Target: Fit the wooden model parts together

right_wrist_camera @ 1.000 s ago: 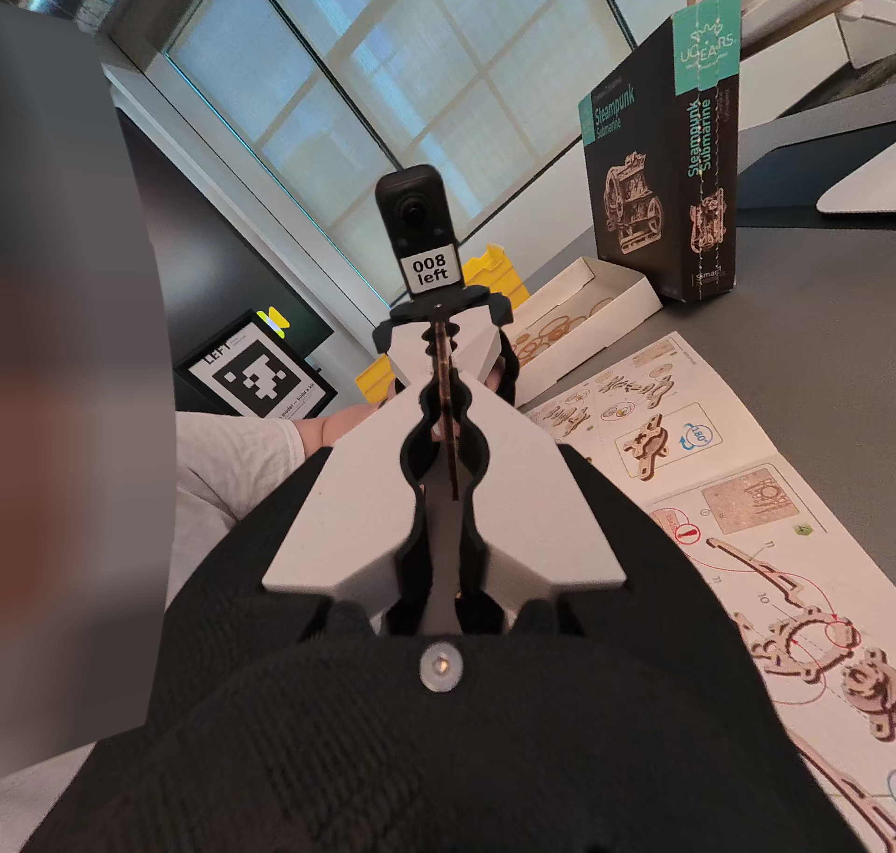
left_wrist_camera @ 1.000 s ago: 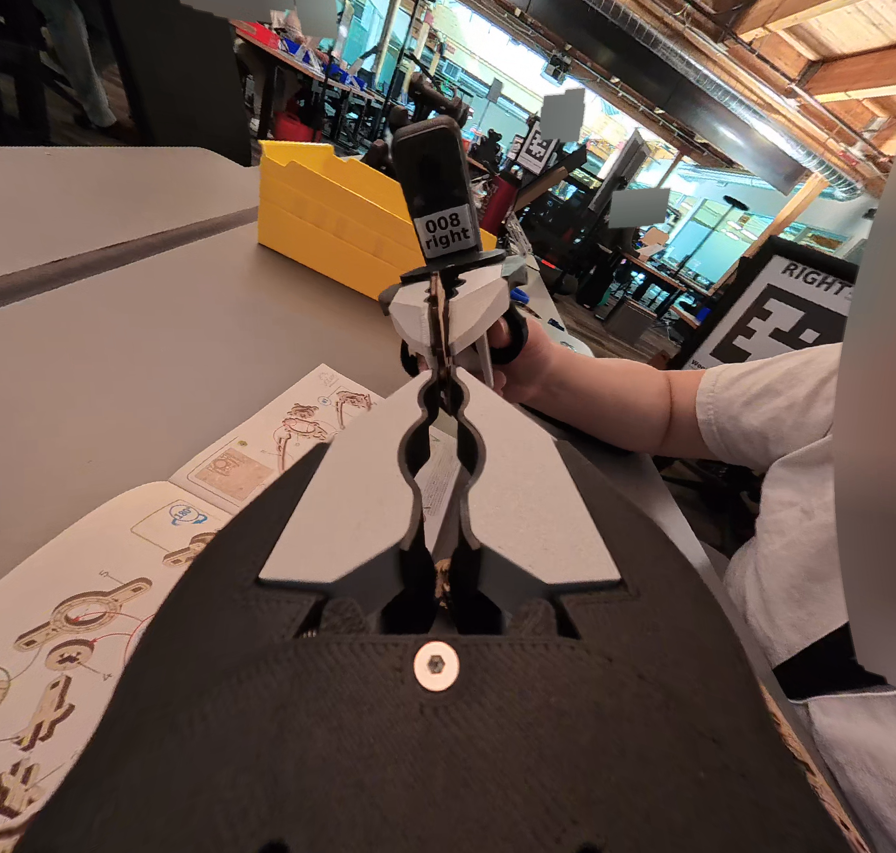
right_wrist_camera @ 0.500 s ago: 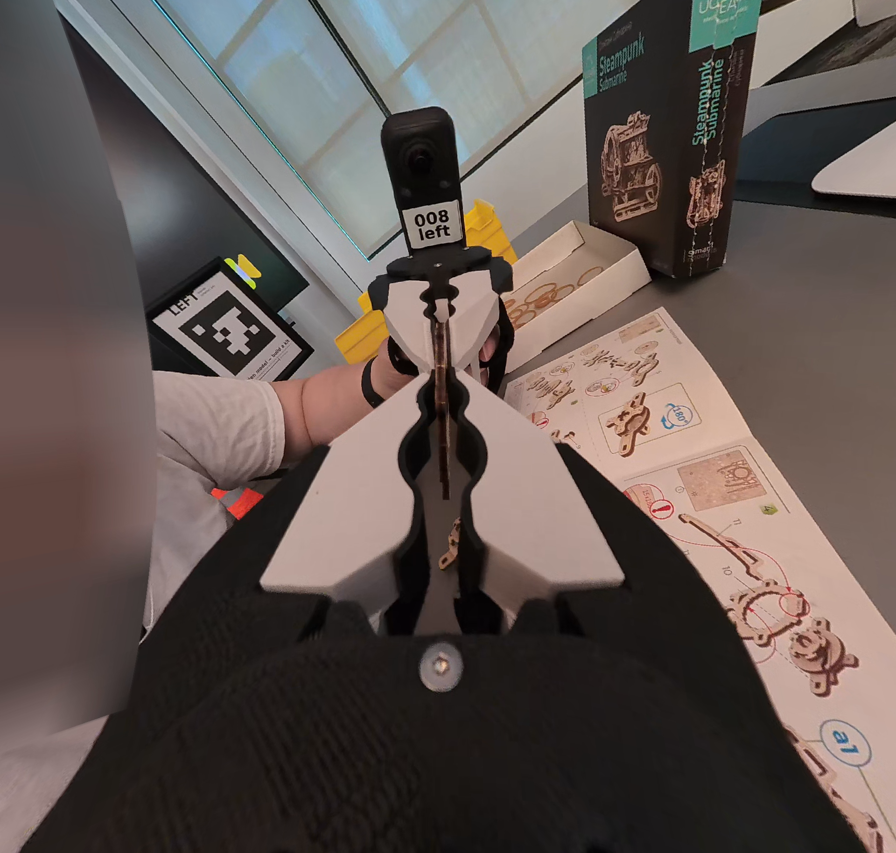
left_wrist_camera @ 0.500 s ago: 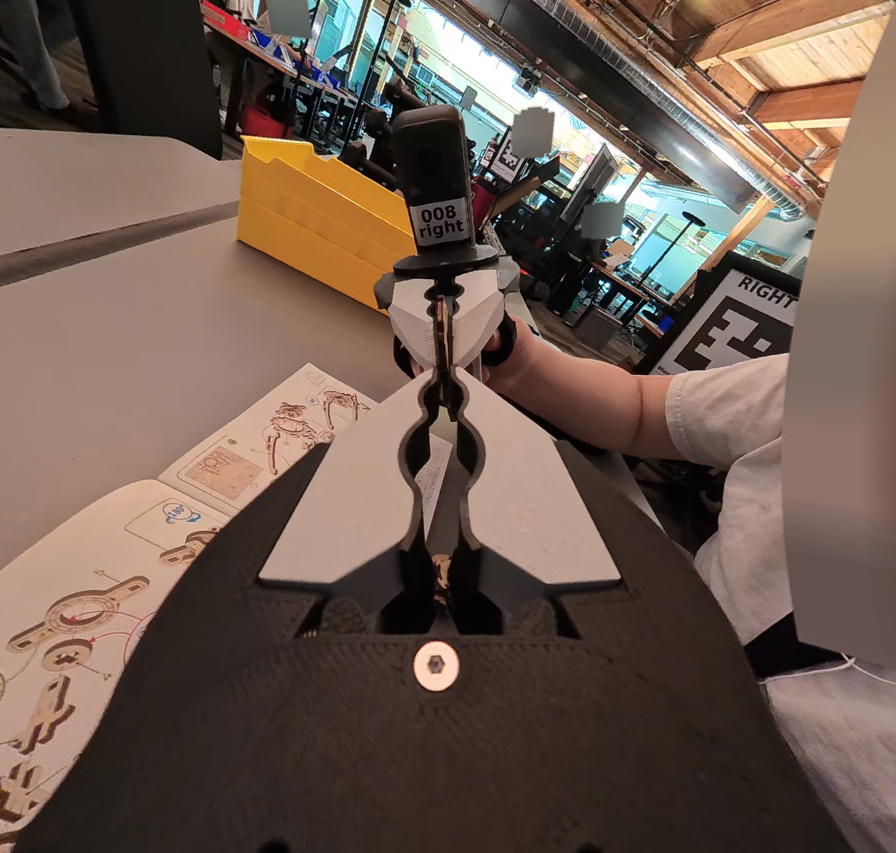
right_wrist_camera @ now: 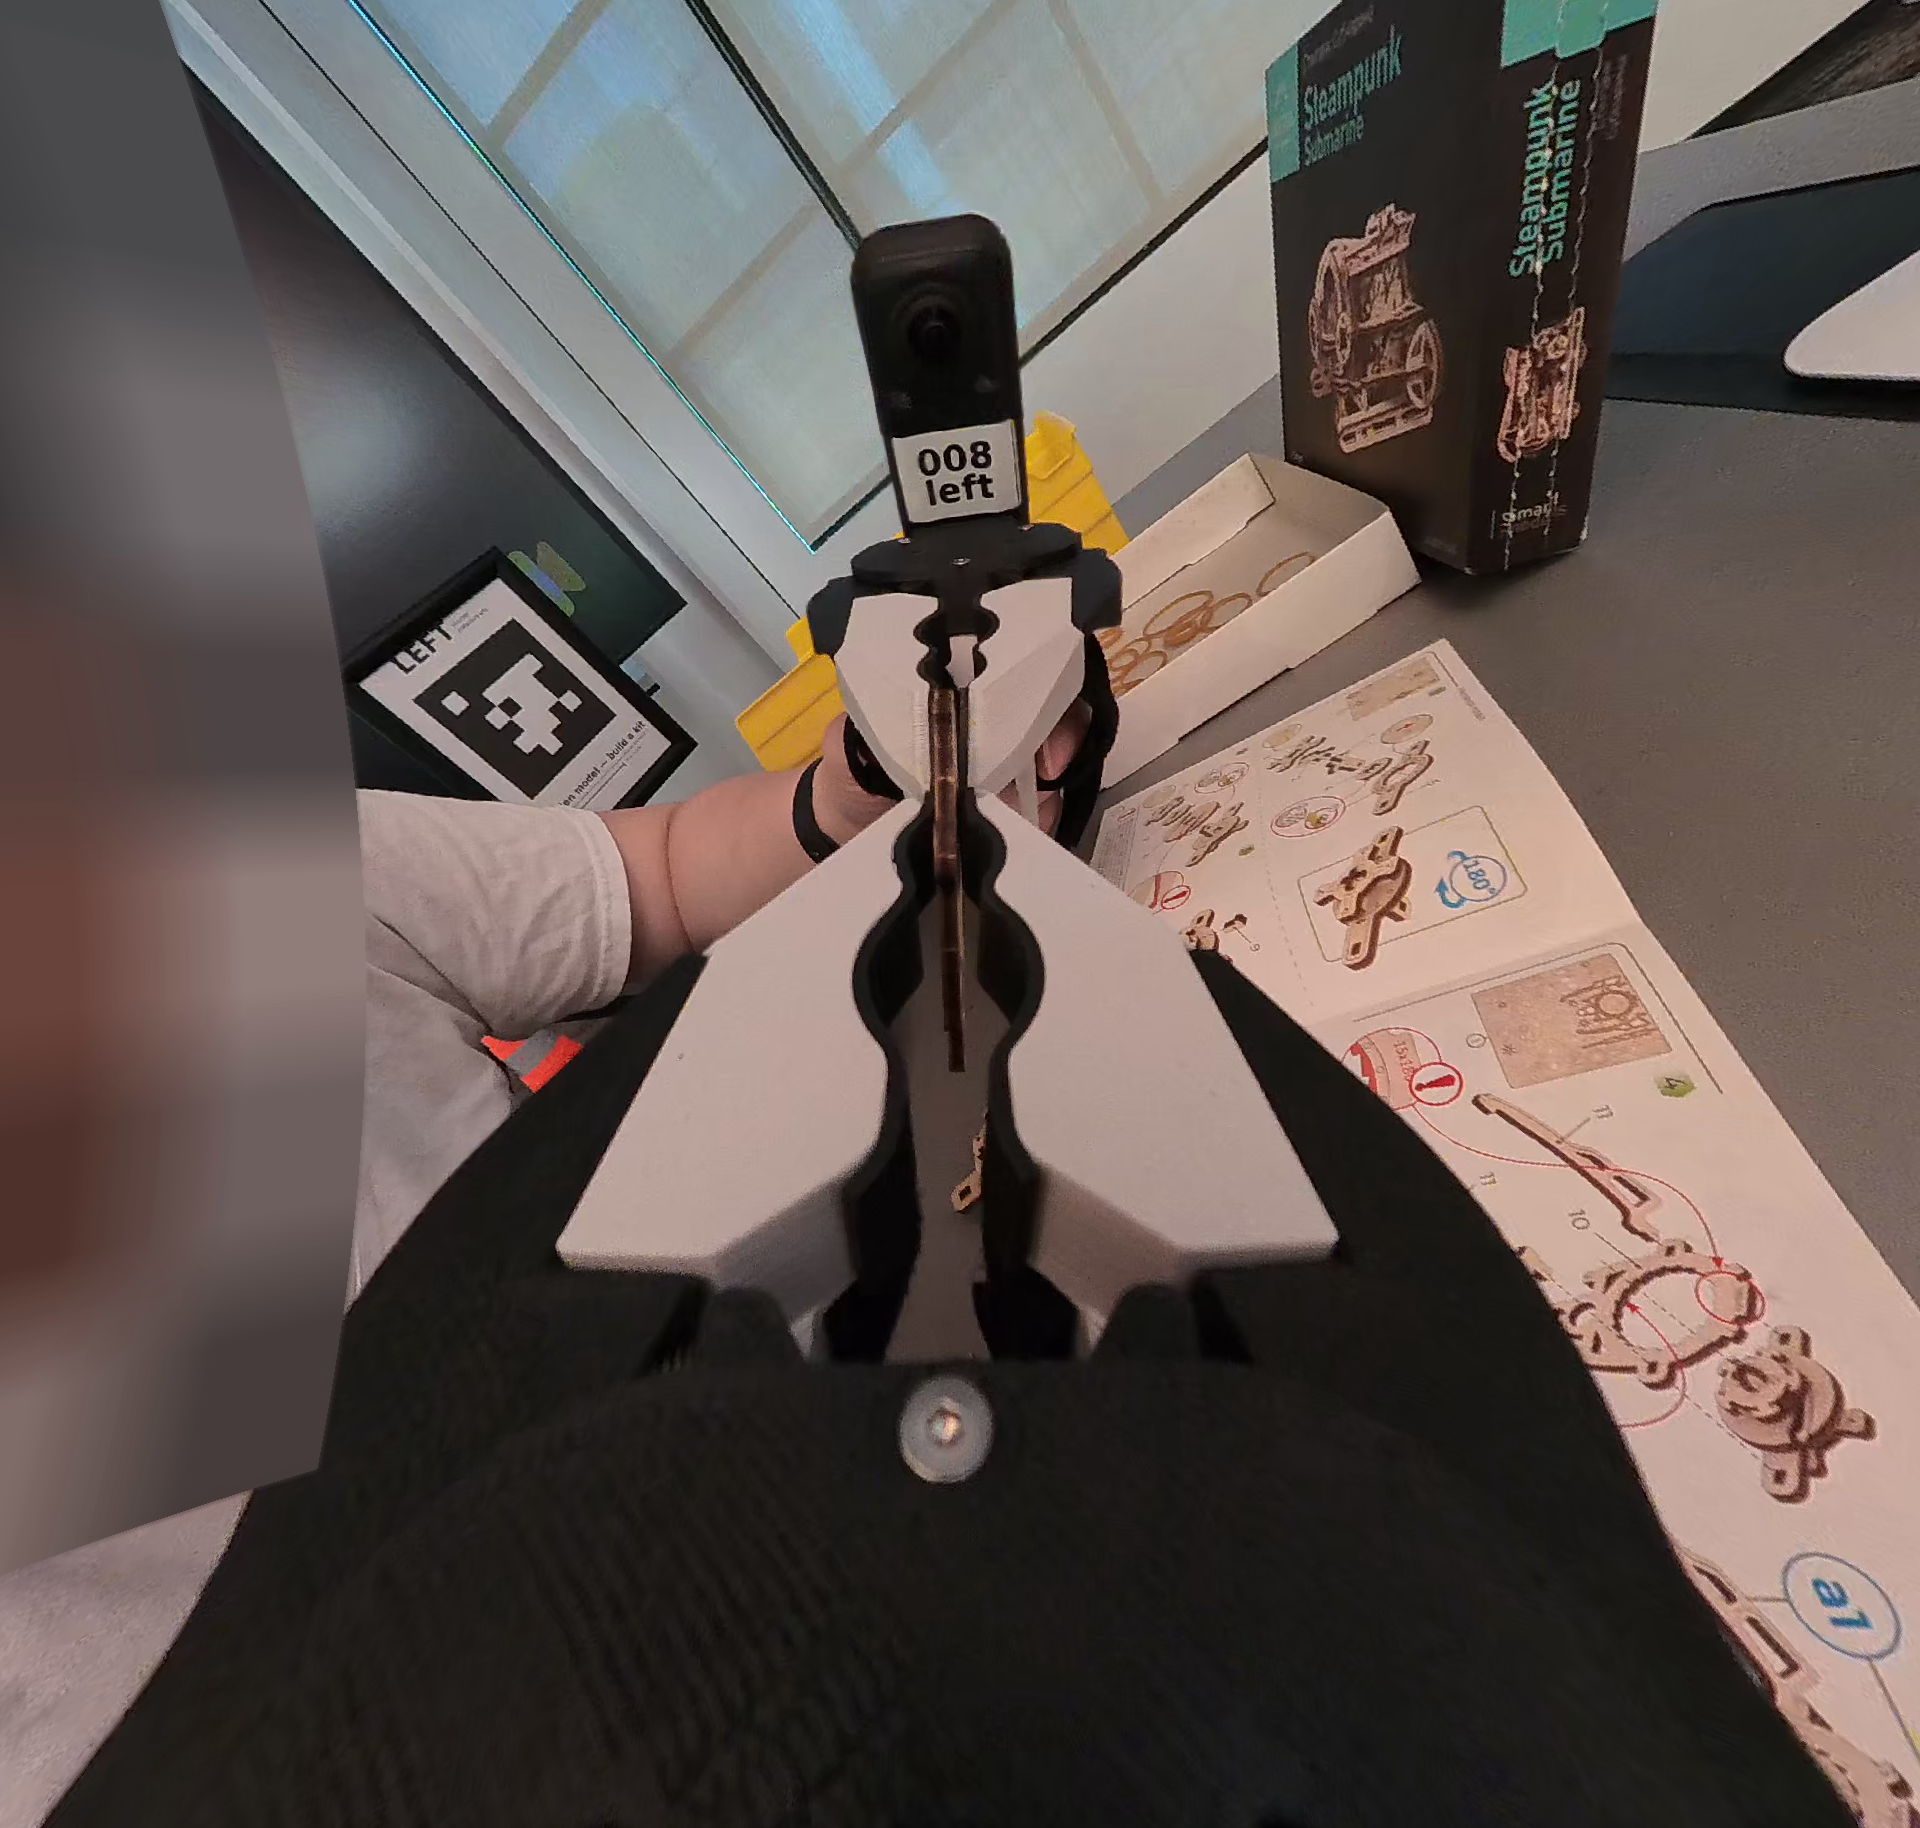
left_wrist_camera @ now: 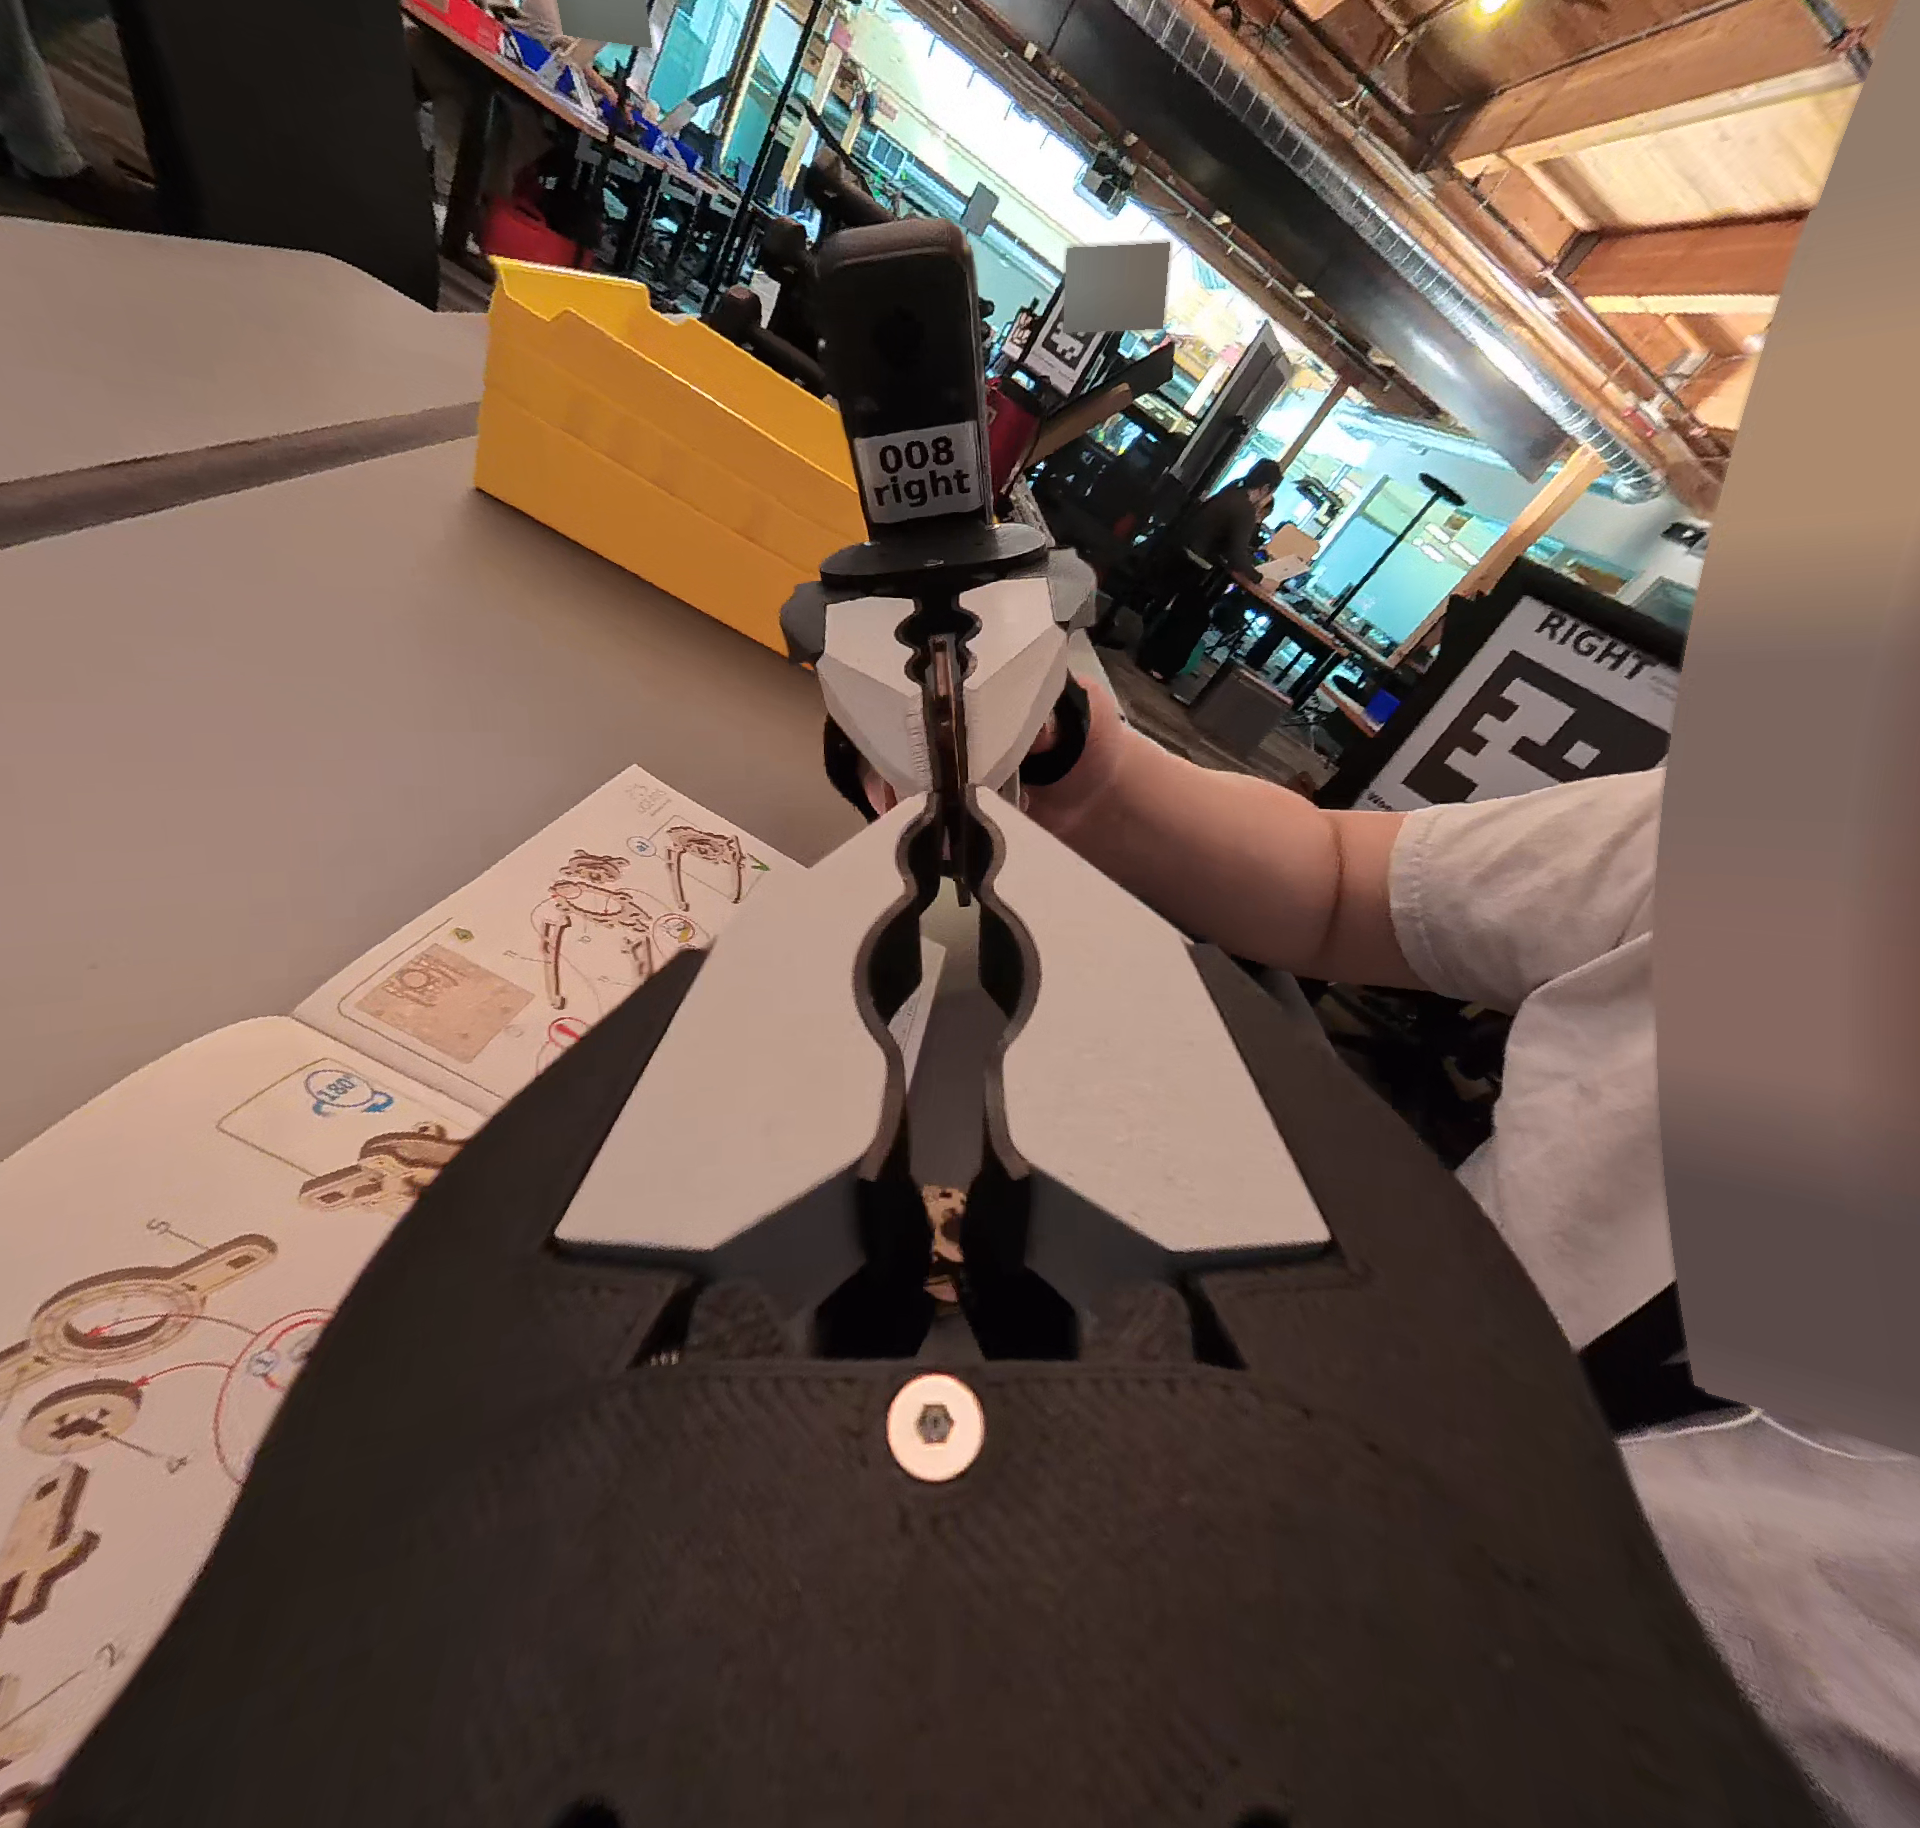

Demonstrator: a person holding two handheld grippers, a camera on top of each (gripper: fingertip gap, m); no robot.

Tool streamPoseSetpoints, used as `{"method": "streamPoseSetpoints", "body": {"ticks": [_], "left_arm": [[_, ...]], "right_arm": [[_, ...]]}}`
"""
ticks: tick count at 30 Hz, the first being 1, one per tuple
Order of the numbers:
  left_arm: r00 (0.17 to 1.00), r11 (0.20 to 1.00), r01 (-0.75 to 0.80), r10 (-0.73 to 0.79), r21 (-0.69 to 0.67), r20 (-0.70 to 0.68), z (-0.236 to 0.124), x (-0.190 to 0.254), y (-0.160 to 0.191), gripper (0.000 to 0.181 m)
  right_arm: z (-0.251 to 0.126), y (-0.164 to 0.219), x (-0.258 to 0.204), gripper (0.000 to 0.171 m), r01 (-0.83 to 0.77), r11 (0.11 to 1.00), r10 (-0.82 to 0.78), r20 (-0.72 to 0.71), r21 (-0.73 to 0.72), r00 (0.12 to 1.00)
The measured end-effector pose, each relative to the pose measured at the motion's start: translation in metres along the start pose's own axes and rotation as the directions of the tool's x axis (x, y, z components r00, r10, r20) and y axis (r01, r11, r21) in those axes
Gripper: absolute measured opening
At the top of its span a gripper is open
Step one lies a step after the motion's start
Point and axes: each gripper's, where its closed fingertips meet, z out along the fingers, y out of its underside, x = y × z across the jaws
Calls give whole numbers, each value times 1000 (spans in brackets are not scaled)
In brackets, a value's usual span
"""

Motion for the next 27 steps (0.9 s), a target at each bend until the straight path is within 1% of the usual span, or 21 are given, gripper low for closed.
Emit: {"method": "streamPoseSetpoints", "body": {"ticks": [15,17,20,22,27], "left_arm": [[999,1000,-25,25,-11,33,-2,-2,-1,0],[999,1000,-14,15,-8,39,-2,-3,-1,0],[998,998,54,-54,26,16,-1,-3,-2,0],[996,996,82,-83,38,23,0,-5,0,0],[995,997,62,-65,44,71,0,-10,2,0]], "right_arm": [[0,-2,3,1,-21,999,21,-6,32,1000],[0,-2,4,1,-15,999,16,-21,34,1000],[-1,-3,3,1,-5,1000,5,-30,26,1000],[-2,-1,7,1,26,1000,-26,-70,3,997],[-2,0,10,1,30,1000,-30,-91,-2,995]]}}
